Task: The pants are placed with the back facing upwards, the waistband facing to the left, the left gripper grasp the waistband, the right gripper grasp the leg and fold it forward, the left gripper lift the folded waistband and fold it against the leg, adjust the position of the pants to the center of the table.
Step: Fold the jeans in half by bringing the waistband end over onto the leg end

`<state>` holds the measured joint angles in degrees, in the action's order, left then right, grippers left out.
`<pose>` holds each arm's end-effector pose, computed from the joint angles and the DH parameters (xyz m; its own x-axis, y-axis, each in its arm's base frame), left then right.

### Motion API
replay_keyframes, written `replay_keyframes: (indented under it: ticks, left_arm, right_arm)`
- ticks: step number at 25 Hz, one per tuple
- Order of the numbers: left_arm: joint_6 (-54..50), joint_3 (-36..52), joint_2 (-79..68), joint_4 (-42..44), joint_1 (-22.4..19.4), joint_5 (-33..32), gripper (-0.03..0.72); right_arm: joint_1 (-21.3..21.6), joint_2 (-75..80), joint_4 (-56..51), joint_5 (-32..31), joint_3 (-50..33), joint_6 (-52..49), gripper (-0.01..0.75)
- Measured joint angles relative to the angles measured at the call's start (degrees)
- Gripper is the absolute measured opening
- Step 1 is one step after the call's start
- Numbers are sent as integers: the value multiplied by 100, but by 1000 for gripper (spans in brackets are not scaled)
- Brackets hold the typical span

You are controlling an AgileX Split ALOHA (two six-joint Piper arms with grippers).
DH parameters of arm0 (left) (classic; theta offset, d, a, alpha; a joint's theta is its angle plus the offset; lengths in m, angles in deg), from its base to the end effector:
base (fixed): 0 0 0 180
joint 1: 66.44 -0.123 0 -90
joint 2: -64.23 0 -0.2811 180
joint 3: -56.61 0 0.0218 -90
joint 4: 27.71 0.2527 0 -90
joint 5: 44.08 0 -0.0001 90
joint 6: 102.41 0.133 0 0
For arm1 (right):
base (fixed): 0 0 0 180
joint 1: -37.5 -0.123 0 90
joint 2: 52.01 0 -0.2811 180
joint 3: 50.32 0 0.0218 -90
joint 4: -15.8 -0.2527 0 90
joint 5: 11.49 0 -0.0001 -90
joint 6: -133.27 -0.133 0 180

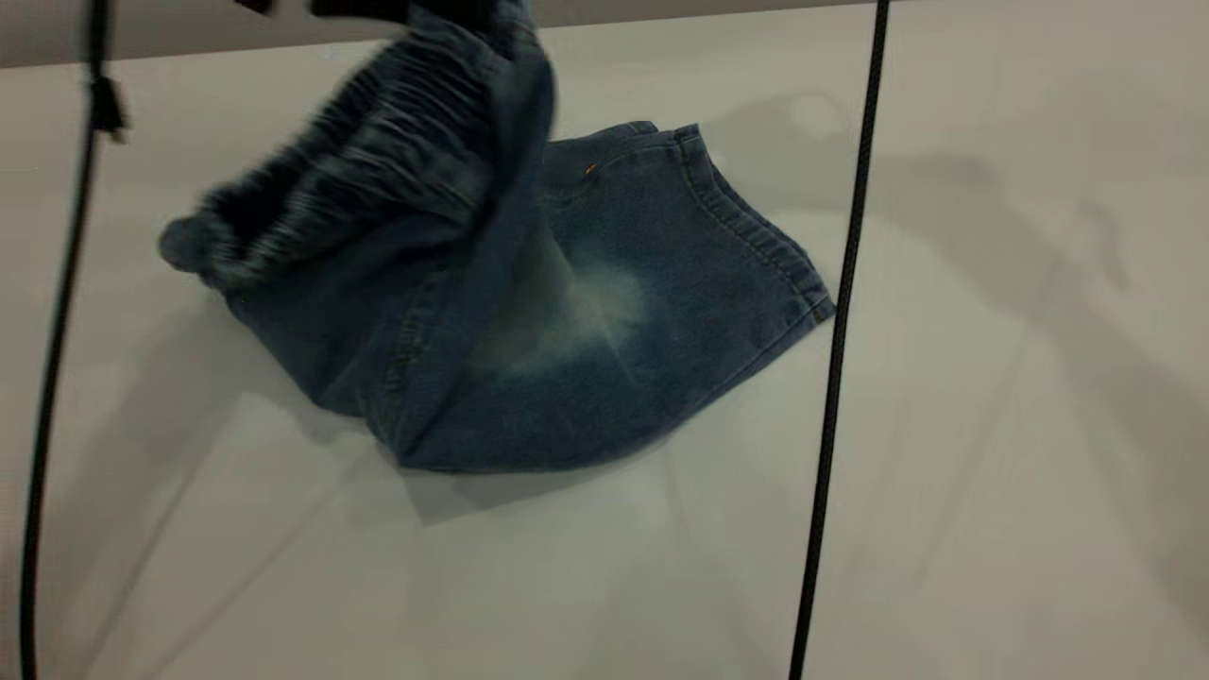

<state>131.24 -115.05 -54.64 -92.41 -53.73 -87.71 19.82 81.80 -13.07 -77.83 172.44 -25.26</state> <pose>0.3749 -0.1697 0.1443 -0.8651 0.1503 -0.4786 0.4343 0.7020 -0.5644 0.4575 0.2076 0.2353 -0.7782 -0.3952 -0.4881 -0.5828 0.7440 0.3268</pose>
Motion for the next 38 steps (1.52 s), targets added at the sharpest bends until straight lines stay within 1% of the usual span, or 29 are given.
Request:
replay_keyframes:
  ticks: [6,13,16,19,22,24,26,30,33,36,38]
  left_arm:
    - [0,-763,-1206,1,243,-44,78]
    - [-5,-1570,-2190,6,302,-132,78]
    - [-22,-1849,-2272,43,308,-220,78]
    - [-41,-2049,-2262,51,302,-381,78]
    - [-41,-2220,-2262,209,302,-408,99]
    - [-41,-2333,-2262,212,302,-375,141]
    - [-41,-2391,-2262,211,288,-377,201]
    - [9,-2574,-2261,372,281,-347,358]
    - [267,-2716,-2255,346,281,-335,455]
    - [233,-2934,-2229,346,221,-385,512]
    - [104,-3113,-2140,360,113,-441,525]
  right_arm:
    - [0,-14,14,-24,0,6,479]
    - [0,-14,14,-233,0,6,479]
    - [0,-14,31,-367,0,6,479]
    - [0,-14,98,-367,0,0,479]
    - [0,-44,276,-367,0,-133,479]
    - [0,-99,352,-373,-6,-178,479]
    - [0,-166,414,-373,-6,-178,479]
    - [0,-255,682,-373,-6,-219,479]
    - [0,-255,728,-368,-6,-316,479]
    - [0,-255,775,-368,-6,-368,479]
    - [0,-255,848,-368,-6,-500,479]
